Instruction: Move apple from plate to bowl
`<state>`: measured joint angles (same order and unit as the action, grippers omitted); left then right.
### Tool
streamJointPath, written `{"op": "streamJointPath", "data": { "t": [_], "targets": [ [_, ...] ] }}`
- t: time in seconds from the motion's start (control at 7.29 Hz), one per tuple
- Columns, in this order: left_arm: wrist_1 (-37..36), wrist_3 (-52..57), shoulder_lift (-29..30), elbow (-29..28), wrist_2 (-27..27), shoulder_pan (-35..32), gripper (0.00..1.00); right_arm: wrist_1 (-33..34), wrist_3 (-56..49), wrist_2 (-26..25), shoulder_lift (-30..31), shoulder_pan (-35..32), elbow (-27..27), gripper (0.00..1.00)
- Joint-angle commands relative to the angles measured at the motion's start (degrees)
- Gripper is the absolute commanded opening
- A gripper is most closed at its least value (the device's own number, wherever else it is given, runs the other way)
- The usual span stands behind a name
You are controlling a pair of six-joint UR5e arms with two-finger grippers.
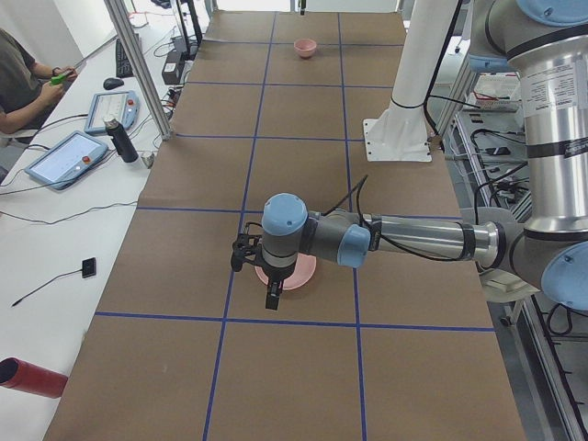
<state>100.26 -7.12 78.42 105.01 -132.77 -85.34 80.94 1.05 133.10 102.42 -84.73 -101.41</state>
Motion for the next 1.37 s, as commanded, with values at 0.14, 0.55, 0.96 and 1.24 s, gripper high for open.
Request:
{"op": "streamJointPath", "data": {
  "t": [0.14, 0.55, 0.96, 1.24],
  "targets": [
    [-0.1, 0.0, 0.0, 0.1, 0.1, 0.0, 0.98, -3.6, 0.0, 1.6, -2.9, 0.5, 7.4, 1.00],
    [-0.1, -0.1, 0.0, 0.1, 0.0, 0.0, 0.98, -17.4, 1.0, 5.1, -2.6, 3.6, 14.5, 1.00],
    [-0.1, -0.1, -0.1, 0.4, 0.0, 0.0, 0.98, -31.7, 17.6, 1.9, -1.4, 14.3, 14.6, 1.00],
    [-0.2, -0.1, -0.1, 0.4, 0.0, 0.0, 0.98, -31.8, 17.1, 1.8, 0.2, 15.6, 14.7, 1.00]
  ]
}}
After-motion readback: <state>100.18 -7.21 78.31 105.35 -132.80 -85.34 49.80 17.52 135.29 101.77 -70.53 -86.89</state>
